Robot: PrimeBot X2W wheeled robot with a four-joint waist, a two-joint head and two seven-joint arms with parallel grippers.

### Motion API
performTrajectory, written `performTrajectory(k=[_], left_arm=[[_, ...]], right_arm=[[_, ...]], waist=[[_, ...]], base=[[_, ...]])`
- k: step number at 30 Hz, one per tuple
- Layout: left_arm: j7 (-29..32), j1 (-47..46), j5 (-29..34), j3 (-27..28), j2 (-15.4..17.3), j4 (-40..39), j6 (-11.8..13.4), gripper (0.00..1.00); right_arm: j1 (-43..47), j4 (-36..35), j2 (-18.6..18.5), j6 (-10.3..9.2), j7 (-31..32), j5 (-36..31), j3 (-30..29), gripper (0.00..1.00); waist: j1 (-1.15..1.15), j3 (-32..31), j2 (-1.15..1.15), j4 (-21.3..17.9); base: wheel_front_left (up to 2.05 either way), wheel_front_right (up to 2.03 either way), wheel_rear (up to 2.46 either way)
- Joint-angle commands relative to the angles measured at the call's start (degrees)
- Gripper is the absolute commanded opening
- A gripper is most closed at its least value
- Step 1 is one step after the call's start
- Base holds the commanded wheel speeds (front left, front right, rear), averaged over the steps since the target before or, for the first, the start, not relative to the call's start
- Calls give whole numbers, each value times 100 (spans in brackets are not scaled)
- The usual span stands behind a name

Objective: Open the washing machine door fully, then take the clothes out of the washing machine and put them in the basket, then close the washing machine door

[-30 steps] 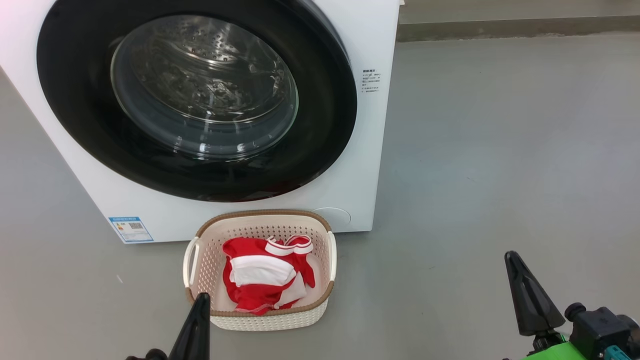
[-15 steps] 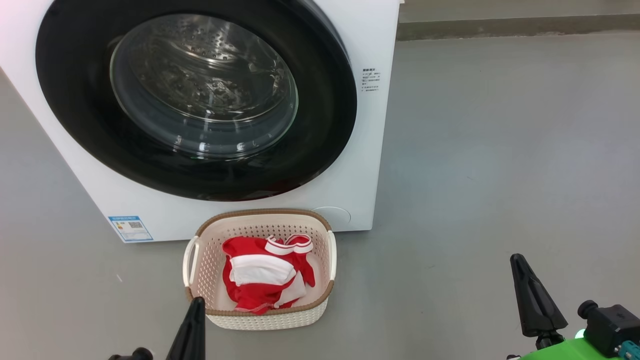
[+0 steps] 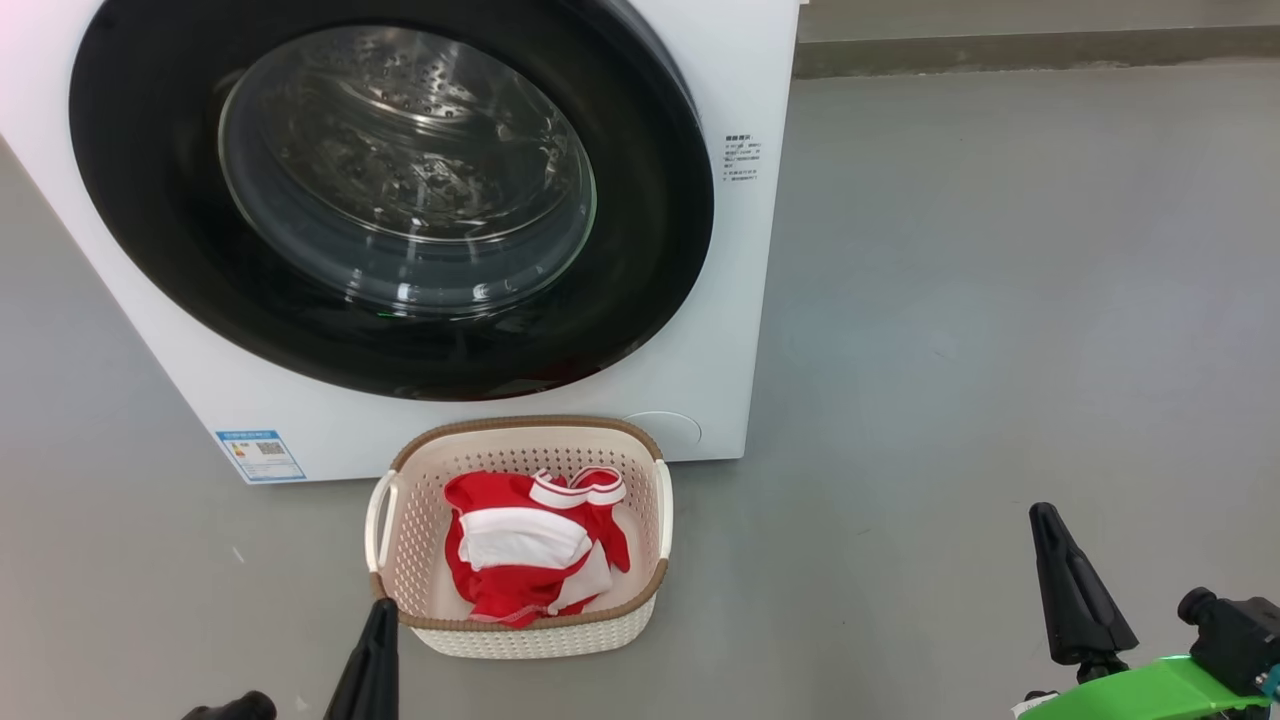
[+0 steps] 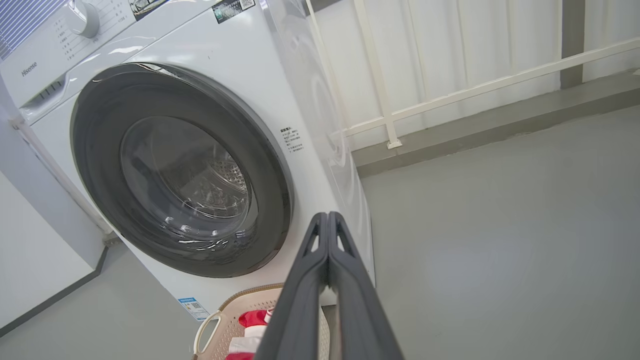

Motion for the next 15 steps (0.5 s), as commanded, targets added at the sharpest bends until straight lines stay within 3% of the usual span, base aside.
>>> performTrajectory(k=[1, 15], left_arm=[[39, -270, -188, 101, 81, -100, -76, 0], [231, -374, -1042, 218, 102, 9, -160, 0]], right_arm=[[-262, -106, -101, -5, 46, 221, 36, 0], [-386, 28, -137, -7, 245, 1120, 27, 0]], waist=[[-1, 2, 0, 0], [-1, 18, 0, -2]], base=[[0, 0, 0], [0, 0, 0]])
